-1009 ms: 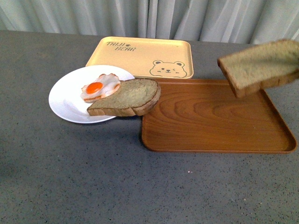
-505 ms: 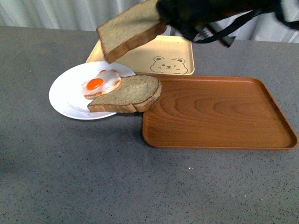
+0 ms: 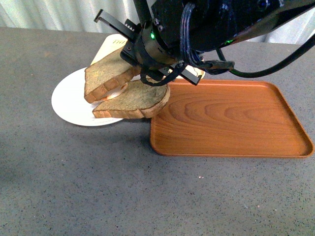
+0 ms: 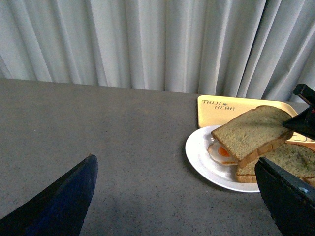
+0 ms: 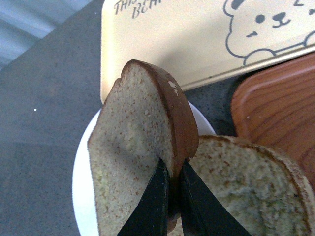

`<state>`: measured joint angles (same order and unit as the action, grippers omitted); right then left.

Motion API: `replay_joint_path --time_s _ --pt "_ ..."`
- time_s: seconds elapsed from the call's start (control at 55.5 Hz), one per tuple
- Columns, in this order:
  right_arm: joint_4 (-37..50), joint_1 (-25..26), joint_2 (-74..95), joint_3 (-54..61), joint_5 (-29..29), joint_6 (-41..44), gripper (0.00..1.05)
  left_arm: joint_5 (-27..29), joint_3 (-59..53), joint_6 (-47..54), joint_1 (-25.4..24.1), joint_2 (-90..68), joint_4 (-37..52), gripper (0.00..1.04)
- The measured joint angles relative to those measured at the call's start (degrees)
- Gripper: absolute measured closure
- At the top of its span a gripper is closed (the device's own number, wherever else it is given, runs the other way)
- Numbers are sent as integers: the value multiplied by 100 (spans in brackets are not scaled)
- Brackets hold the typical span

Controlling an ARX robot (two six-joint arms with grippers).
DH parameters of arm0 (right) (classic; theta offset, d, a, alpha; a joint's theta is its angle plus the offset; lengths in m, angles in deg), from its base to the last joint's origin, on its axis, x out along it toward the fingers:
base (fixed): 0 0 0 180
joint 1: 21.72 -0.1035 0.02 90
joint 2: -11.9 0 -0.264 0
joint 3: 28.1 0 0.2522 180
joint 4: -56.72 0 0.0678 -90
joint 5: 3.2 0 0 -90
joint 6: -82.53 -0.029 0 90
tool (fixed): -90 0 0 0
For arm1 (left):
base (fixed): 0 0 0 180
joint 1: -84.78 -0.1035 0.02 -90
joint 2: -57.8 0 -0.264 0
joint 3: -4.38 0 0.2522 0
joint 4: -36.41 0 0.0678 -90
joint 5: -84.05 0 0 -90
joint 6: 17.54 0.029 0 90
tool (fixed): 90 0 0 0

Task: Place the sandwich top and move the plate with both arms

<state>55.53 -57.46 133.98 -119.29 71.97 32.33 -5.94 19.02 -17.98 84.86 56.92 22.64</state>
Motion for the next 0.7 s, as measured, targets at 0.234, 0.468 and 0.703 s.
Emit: replay_joint_path --time_s 0.234,0.468,0.703 --pt "-22 -4 -118 507 133 -44 92 0 0 0 0 0 0 9" --pt "289 17 -787 981 55 87 50 0 0 0 0 0 0 9" --pt "422 240 -1836 1921 -459 695 9 0 0 0 0 0 0 9"
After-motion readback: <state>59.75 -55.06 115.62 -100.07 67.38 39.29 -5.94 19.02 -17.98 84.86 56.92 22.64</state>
